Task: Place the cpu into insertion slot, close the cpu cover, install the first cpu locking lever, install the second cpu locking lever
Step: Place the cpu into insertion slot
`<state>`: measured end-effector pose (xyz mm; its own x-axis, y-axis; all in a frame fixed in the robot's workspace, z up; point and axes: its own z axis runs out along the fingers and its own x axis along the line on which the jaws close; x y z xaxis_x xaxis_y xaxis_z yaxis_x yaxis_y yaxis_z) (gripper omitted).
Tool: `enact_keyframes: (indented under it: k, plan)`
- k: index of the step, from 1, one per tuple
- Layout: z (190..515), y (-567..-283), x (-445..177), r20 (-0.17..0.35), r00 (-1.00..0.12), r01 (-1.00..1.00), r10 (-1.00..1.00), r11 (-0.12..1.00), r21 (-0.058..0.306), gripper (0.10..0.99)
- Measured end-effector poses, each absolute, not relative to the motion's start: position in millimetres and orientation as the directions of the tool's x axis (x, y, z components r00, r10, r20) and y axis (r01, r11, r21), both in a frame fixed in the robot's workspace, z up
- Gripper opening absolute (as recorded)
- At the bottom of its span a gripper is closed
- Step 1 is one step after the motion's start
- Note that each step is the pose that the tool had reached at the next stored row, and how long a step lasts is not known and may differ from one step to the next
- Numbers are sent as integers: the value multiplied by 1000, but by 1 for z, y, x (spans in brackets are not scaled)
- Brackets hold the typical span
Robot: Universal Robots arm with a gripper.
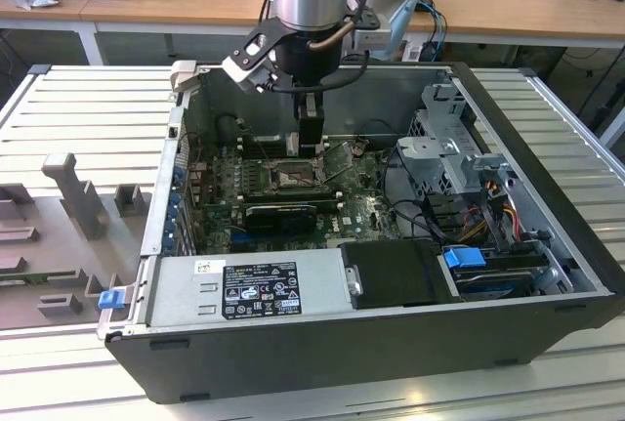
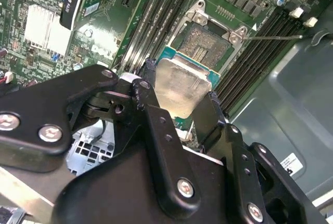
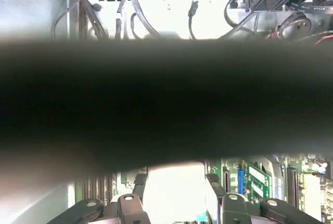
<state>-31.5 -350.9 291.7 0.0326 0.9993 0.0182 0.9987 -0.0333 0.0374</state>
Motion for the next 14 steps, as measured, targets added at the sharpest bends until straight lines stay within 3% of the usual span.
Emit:
enact_keyframes:
  k: [14]
  plan:
    - [273,-350,-32,19,-14,999,1000,14,37,529]
